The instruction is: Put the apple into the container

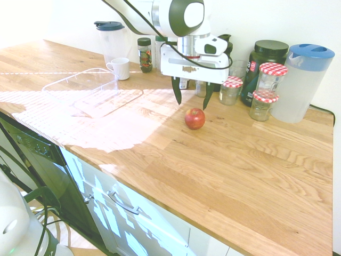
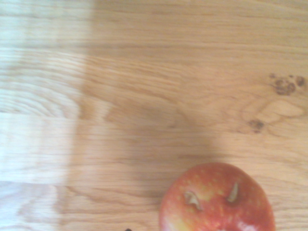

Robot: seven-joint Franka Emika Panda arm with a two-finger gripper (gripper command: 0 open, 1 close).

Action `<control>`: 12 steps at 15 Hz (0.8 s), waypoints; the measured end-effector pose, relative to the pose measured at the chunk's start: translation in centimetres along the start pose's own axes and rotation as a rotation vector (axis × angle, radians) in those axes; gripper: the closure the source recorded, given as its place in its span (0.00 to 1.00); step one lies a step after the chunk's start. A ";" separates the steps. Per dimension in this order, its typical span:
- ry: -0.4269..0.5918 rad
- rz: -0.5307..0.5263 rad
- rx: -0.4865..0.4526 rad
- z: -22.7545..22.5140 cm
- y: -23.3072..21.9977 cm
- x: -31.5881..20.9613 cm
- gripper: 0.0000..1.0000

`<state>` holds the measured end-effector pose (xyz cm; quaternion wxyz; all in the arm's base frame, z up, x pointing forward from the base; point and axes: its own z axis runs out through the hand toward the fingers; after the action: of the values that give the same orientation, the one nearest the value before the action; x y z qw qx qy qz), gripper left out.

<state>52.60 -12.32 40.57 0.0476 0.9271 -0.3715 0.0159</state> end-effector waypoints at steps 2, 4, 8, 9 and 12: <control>-0.019 -0.005 -0.015 1.0 0.4 0.2 0.00; -0.035 -0.013 -0.027 2.0 0.3 0.1 0.00; -0.047 -0.016 -0.019 2.8 -0.2 -0.1 1.00; -0.049 -0.015 -0.017 2.9 -0.3 -0.2 1.00; -0.061 -0.015 -0.014 3.8 -0.8 -0.3 1.00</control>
<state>52.92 -11.93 36.74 0.0427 0.9295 -0.3660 -0.0150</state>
